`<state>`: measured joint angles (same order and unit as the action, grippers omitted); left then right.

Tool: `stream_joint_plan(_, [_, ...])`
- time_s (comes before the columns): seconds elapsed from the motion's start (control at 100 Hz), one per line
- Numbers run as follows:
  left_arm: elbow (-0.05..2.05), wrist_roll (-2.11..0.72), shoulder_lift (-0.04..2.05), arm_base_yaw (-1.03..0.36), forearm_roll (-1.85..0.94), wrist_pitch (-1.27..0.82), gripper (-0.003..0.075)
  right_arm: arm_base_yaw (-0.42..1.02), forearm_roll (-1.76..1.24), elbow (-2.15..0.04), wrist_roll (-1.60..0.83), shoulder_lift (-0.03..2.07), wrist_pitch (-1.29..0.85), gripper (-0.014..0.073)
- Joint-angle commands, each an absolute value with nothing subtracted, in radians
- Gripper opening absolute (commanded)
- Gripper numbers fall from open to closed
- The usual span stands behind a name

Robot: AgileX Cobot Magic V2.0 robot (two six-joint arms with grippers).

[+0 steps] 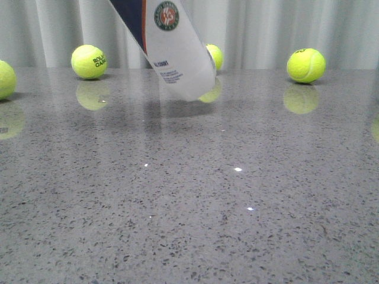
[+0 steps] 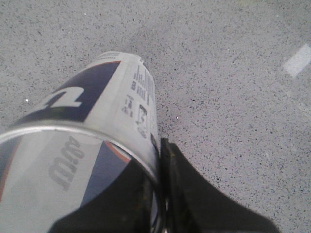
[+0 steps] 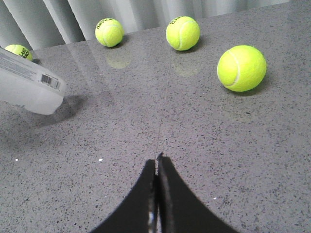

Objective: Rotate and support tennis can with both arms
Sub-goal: 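Lift the can's end with the left gripper and stand it upright, then open the left gripper and withdraw it from the upright can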

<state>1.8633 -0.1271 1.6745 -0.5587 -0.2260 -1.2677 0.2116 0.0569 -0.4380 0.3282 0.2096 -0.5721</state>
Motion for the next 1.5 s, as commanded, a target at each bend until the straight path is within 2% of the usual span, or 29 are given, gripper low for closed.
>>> stream_joint_plan(0.0, [1.893, -0.117, 1.634, -0.566, -0.249, -1.276, -0.0020, 0.204, 0.060, -0.463, 0.325, 0.218, -0.489, -0.0036])
stream_joint_plan(0.08, [1.893, -0.117, 1.638, -0.566, -0.252, -1.276, -0.0013, 0.204, 0.060, -0.463, 0.325, 0.218, -0.489, -0.0036])
stream_joint_plan(0.18, [1.893, -0.117, 1.638, -0.566, -0.261, -1.276, 0.0047, 0.204, 0.060, -0.463, 0.325, 0.218, -0.489, -0.0036])
stream_joint_plan(0.25, [1.893, -0.117, 1.638, -0.566, -0.261, -1.276, 0.0115, 0.204, 0.060, -0.463, 0.325, 0.218, -0.489, -0.0036])
stream_joint_plan(0.4, [1.893, -0.117, 1.640, -0.566, -0.261, -1.270, 0.0318, 0.204, 0.060, -0.463, 0.325, 0.218, -0.489, -0.0036])
stream_joint_plan(0.49, [1.893, -0.117, 1.646, -0.566, -0.257, -1.247, 0.0385, 0.204, 0.060, -0.463, 0.325, 0.218, -0.489, -0.0036])
stream_joint_plan(0.93, [1.950, -0.117, 1.689, -0.566, -0.278, -1.109, 0.0390, 0.204, 0.060, -0.463, 0.325, 0.218, -0.489, -0.0036])
stream_joint_plan(1.49, [2.042, -0.121, 1.679, -0.566, -0.298, -1.097, 0.0386, 0.204, 0.060, -0.463, 0.325, 0.218, -0.489, -0.0036])
